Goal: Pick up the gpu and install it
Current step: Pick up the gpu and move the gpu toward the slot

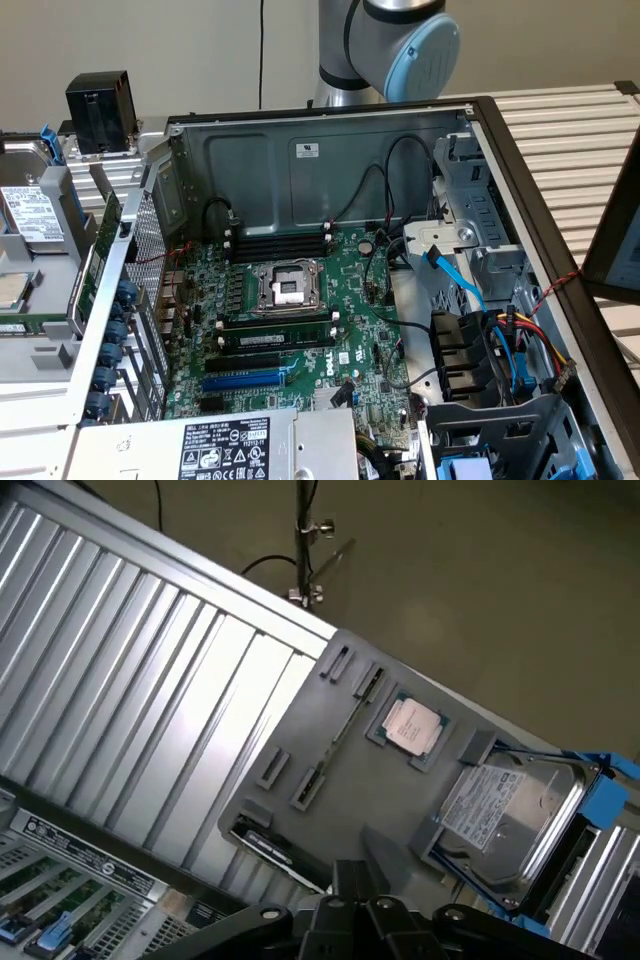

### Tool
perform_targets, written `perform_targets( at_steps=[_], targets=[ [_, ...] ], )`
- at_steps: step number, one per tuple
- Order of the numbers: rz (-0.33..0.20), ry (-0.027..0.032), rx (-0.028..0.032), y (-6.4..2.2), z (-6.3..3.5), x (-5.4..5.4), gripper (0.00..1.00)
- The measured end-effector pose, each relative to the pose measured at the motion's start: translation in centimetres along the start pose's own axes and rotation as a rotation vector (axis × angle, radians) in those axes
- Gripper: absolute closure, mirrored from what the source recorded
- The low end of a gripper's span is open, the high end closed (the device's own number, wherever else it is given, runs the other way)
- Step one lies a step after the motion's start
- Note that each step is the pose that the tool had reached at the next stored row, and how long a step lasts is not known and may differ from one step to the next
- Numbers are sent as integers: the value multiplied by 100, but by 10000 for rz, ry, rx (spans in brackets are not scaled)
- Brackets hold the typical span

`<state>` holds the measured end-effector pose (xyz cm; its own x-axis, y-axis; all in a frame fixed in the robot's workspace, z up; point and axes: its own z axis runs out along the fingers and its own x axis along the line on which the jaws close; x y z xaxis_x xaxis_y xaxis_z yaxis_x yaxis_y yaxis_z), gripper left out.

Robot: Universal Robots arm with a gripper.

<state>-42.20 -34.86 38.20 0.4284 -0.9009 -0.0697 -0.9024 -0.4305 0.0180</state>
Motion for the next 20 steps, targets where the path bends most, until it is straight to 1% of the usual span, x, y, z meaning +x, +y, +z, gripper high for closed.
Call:
perform_targets(
  at_steps=[3,6,10,20],
  targets=[
    [512,-9,39,0,19,2,89],
    [836,-6,83,-1,44,5,89],
    [908,-7,81,1,55,8,89],
    [2675,-38,204,-1,148,15,89]
  ],
)
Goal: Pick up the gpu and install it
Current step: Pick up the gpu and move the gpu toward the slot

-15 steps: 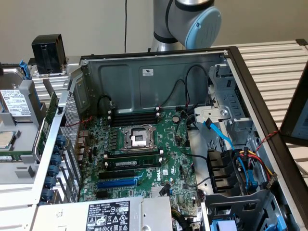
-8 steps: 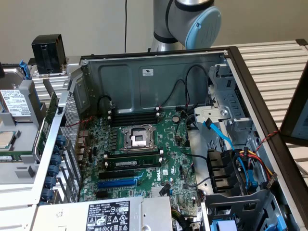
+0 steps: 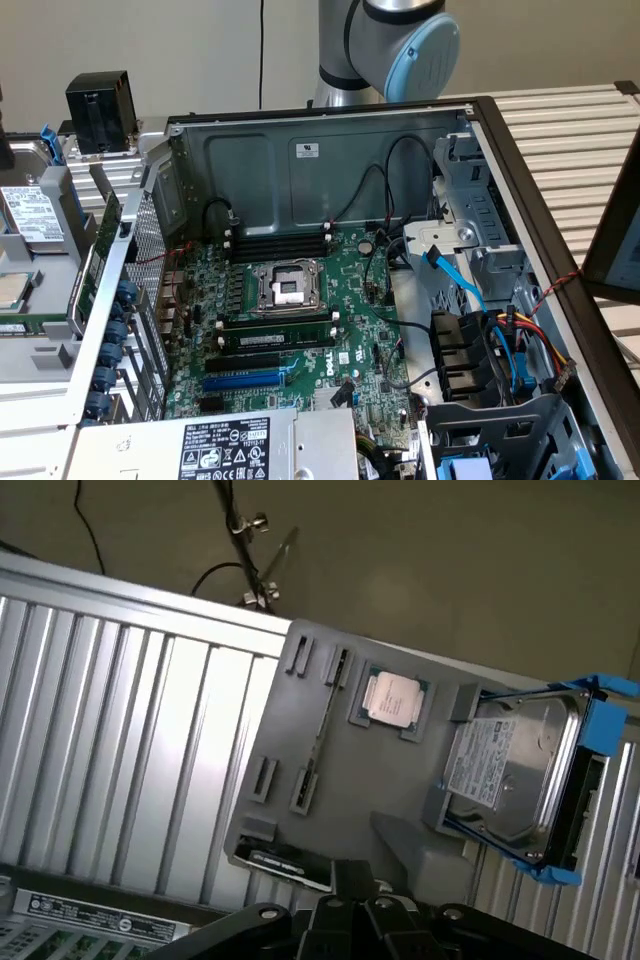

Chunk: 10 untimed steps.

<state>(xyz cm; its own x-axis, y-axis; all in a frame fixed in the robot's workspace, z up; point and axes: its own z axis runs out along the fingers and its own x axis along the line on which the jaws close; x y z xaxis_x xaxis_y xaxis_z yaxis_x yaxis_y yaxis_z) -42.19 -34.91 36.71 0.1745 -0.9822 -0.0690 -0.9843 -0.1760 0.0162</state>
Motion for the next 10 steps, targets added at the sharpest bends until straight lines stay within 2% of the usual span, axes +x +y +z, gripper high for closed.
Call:
perform_targets(
  at_steps=[10],
  targets=[
    [1659,-28,114,-1,57,4,89]
  ],
)
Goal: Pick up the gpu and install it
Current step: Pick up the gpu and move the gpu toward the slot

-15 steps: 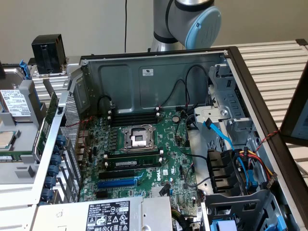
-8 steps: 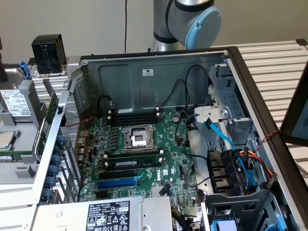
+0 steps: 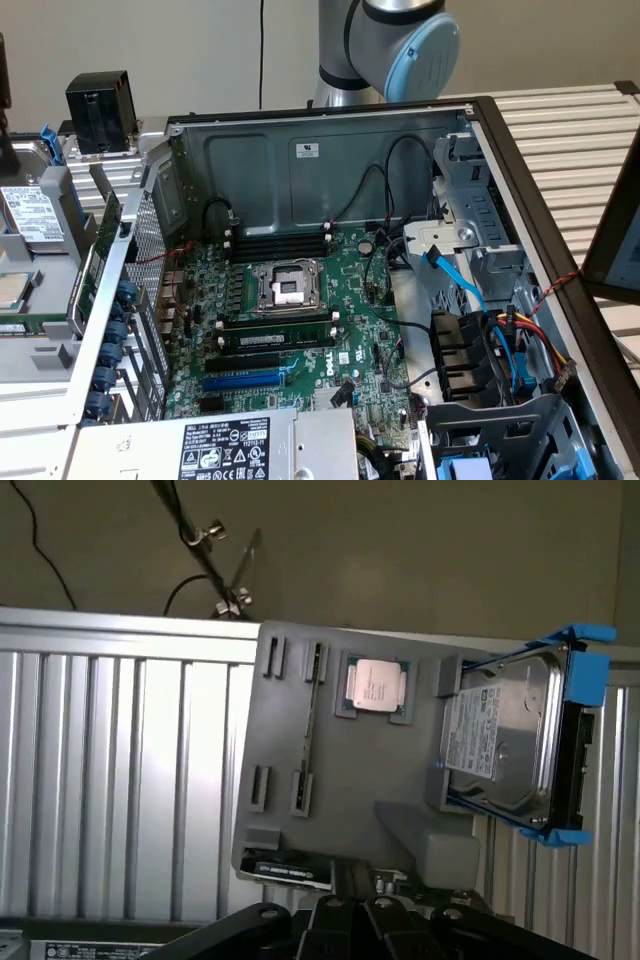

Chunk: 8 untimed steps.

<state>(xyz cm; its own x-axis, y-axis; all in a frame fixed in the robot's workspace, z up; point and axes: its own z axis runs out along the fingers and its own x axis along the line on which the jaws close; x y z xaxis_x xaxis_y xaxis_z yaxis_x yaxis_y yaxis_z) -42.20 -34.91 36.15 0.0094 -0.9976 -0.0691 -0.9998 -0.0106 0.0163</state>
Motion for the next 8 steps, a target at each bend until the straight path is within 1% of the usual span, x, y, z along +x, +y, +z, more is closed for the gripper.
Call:
perform_targets(
  at_steps=[4,8],
  targets=[
    [488,-8,34,0,13,1,89],
    [749,-13,53,-3,25,1,89]
  ],
)
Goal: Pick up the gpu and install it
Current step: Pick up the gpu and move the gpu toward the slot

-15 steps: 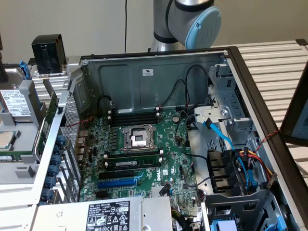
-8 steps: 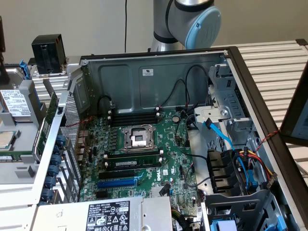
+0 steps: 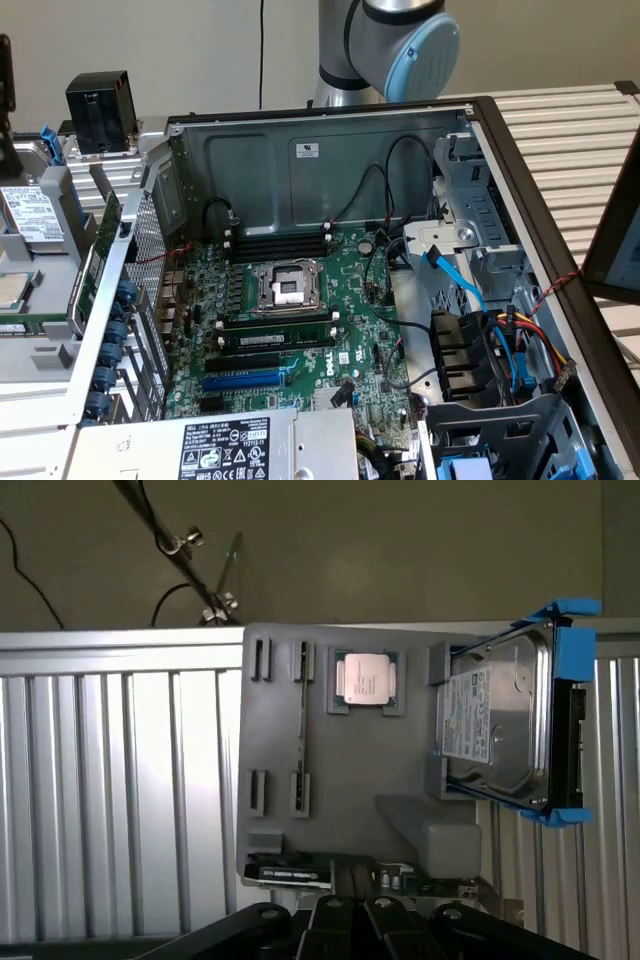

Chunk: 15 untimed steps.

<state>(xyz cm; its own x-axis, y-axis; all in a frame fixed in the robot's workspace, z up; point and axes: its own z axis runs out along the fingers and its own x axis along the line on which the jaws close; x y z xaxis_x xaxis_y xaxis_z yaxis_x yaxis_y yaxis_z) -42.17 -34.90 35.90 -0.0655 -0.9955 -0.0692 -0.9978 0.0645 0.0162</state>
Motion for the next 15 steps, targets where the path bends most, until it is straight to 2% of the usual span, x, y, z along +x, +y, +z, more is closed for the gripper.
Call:
perform_targets(
  at_steps=[15],
  targets=[
    [2566,-40,177,-2,80,7,89]
  ],
)
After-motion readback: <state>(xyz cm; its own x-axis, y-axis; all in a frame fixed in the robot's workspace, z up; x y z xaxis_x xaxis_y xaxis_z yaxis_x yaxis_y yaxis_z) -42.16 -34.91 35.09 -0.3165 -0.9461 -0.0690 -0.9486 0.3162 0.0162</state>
